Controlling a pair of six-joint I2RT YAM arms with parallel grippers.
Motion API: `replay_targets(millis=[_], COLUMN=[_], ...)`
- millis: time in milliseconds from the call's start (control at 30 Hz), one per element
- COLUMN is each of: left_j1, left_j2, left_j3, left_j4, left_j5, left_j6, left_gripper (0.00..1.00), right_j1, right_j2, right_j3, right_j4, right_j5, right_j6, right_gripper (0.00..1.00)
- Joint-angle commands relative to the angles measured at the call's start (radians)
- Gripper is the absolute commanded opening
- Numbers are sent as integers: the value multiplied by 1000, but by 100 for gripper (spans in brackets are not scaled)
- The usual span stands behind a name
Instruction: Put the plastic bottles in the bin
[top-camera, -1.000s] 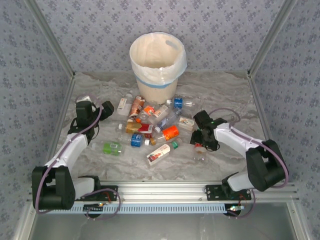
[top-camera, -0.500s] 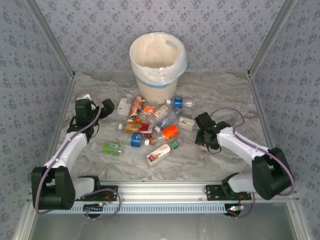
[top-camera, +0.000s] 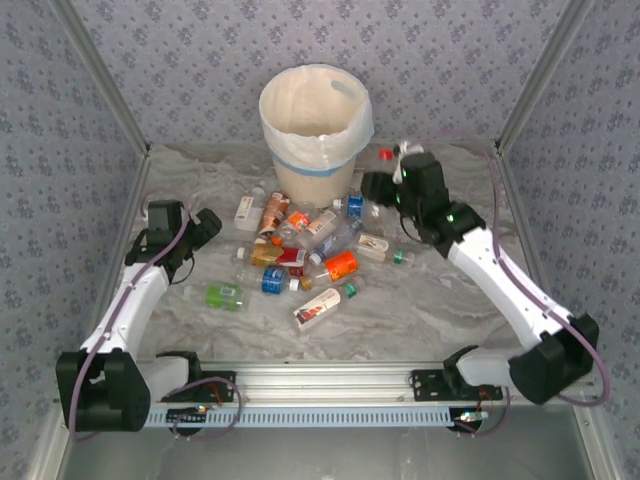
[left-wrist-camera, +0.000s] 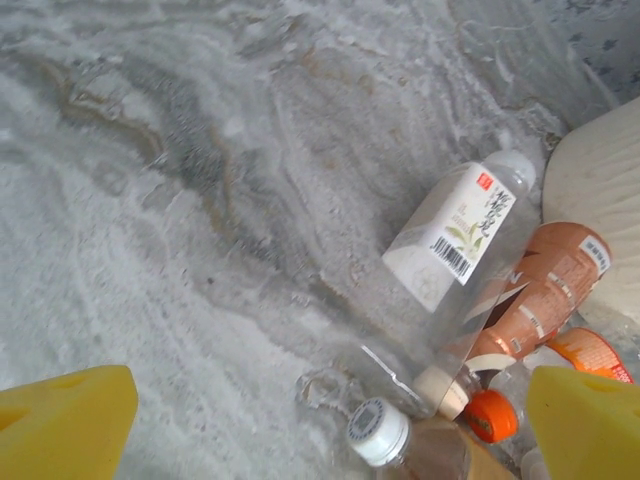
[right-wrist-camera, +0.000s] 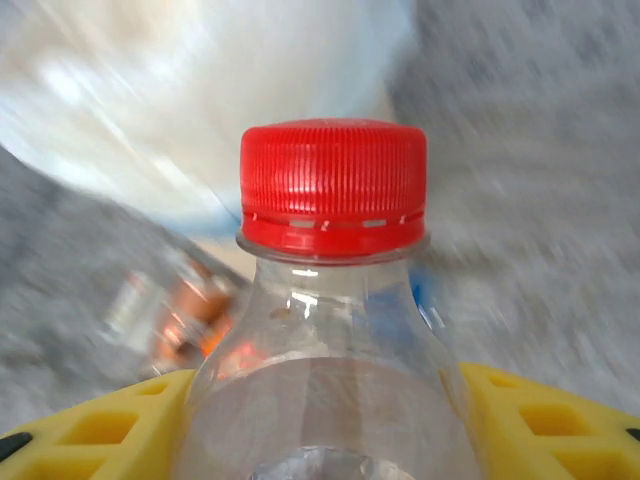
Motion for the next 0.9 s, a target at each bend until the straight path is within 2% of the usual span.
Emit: replay_targets(millis=[0,133,333,567,700,867], left_j1=[-1,0,0,3,8,8], left_j2=[-27,-29,-59,-120,-138,-134], left_j3=[49,85,86,21,2,-30], left_j4=[-102,-202,-340,-426,-485,-488], left_j5=[-12,-13,-5,-42,-65,-31], left_j6=[-42,-33,-38,-123,-173,-244], left_gripper=[100,100,100,100,100,100], right_j1=[-11,-24,-45,-65,-56,-46], right_j2=[112,294,582,863,902,893], right_j3=[212,482,774,1116,1153,1148], right_j4=[133,128,141,-53,-117,-161], right_j5=[-88,-139,-50,-70,-79,-54], right_j6=[-102,-157,-261,-302,-324,-340], right_gripper=[56,57,58,61,64,68])
